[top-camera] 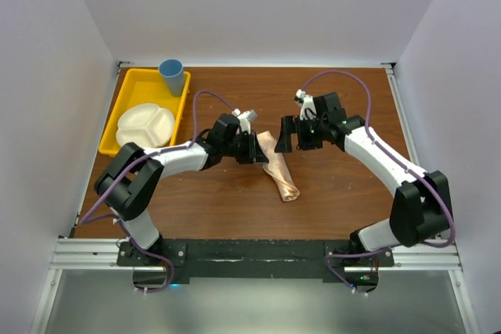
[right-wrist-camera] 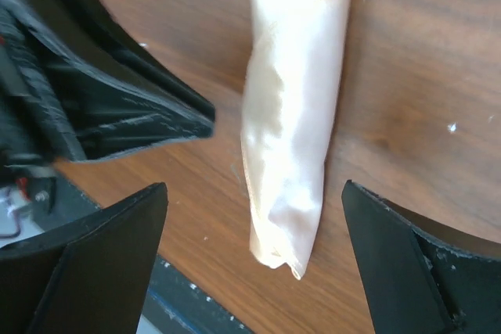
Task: Fold the napkin, place the utensils inside, and roll it up
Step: Roll the napkin with the utensil
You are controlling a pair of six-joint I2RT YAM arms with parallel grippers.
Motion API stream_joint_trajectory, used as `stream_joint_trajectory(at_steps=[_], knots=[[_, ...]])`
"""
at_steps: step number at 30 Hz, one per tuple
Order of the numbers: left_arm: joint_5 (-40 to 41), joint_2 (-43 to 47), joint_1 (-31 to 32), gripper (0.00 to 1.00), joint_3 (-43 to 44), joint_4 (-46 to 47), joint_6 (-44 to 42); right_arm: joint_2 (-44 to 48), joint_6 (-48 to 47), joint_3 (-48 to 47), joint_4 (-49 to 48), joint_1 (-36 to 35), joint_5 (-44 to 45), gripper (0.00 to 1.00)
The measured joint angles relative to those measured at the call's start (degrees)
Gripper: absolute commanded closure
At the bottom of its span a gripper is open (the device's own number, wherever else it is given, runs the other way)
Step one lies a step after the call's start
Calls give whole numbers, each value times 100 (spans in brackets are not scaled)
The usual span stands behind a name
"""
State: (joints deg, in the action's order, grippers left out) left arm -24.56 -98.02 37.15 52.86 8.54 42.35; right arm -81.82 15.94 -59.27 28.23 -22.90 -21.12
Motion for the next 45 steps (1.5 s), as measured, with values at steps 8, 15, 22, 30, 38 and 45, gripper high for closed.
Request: stream_joint_trajectory(at_steps=[8,15,22,30,38,45], knots=[[24,-210,7,87,-195,243,15,-927,-173,-518,66,457,-380,2],[101,-498,7,88,-337,387,28,-1882,-332,-754,157,74,-79,2],[90,-835,7,89,-354,632,101,-2111,-444,-925,85,-214,107,2],[101,-907,7,89,-341,772,142,-2317,-518,-909,-105,-184,17,10],[122,-914,7,90,-326,765,151,-2472,-555,-857,-389,-179,-343,22],[140,-909,7,90,-328,761,151,-2516,-549,-756,-660,-181,-549,30]])
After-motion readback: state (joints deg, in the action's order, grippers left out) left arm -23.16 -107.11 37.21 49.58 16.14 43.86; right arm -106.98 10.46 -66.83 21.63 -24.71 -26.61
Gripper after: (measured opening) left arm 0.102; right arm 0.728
